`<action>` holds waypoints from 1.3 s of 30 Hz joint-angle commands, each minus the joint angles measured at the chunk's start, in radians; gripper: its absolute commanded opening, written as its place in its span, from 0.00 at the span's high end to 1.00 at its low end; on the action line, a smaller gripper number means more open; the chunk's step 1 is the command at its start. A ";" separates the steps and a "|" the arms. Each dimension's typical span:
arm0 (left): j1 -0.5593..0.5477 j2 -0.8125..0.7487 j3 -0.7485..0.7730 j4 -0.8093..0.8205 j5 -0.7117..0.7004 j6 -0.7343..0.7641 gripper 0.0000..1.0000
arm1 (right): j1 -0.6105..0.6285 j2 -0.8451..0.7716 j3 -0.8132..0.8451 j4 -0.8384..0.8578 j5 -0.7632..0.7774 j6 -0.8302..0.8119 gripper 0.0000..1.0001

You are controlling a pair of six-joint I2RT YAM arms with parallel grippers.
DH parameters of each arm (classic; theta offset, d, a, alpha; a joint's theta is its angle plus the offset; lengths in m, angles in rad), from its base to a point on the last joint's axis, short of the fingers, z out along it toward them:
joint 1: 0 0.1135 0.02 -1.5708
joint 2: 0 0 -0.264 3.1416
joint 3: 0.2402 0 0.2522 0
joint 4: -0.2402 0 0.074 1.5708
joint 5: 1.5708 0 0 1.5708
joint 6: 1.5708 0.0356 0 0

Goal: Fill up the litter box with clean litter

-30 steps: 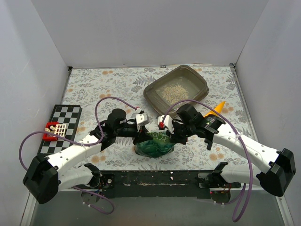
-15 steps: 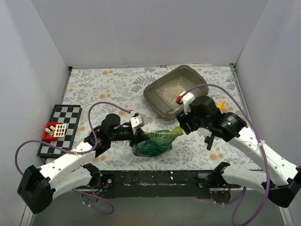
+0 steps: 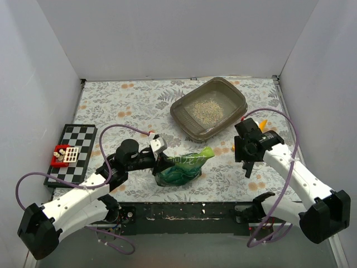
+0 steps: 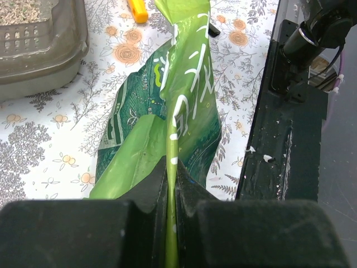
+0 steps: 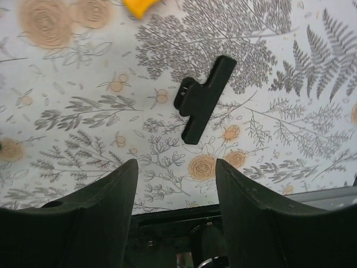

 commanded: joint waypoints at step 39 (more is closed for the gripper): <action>-0.050 -0.080 0.021 0.023 -0.128 -0.040 1.00 | -0.142 0.358 -0.133 0.212 0.152 0.248 0.99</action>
